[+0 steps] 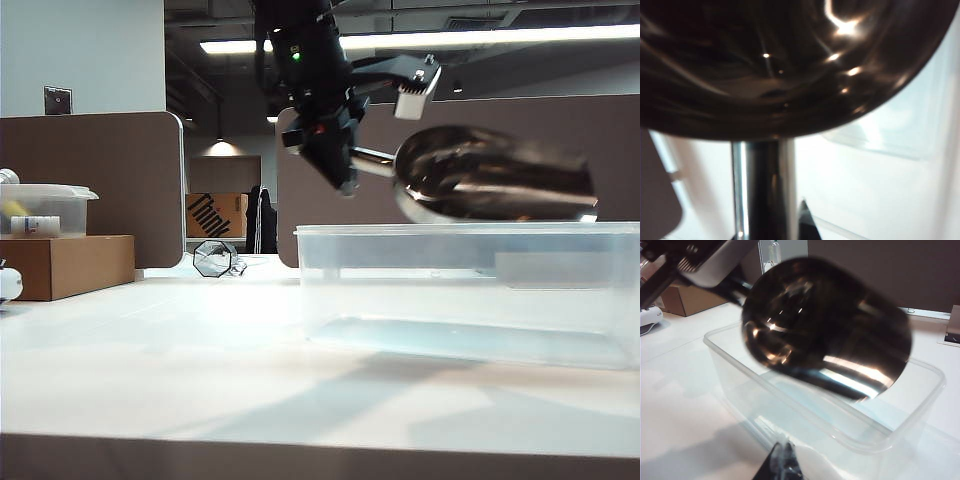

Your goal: Pick up the metal ice scoop from the table and place it inside the transparent plastic box.

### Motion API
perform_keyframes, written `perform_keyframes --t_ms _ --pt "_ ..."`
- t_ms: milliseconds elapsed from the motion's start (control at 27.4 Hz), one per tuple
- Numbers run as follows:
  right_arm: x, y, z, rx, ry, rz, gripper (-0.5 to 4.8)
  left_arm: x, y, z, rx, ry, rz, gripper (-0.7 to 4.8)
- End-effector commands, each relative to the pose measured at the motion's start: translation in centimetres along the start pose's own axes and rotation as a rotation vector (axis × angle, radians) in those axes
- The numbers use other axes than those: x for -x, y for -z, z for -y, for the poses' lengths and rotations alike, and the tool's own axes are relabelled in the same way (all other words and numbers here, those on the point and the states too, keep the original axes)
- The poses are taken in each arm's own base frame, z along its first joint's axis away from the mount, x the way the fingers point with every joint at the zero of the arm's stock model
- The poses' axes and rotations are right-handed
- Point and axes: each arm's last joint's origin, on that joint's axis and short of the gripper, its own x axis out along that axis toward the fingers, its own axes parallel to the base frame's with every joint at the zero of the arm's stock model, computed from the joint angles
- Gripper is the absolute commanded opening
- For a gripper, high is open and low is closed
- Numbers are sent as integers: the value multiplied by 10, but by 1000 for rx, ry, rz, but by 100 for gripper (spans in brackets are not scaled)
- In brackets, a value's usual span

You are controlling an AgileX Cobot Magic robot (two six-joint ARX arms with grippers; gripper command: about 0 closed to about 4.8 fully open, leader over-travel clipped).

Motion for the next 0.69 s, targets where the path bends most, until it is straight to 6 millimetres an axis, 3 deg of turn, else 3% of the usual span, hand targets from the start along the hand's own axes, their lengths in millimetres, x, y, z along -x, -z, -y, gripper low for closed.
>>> perform_keyframes --t_ms 37,183,695 --pt "0 -1 0 3 -3 9 -1 5 -6 -11 1 -92 88 -6" --pt "0 -1 0 3 -3 9 -1 -1 -8 -9 2 -61 156 -6" --pt "0 -1 0 3 -3 9 -1 -49 -9 7 18 51 112 -6"
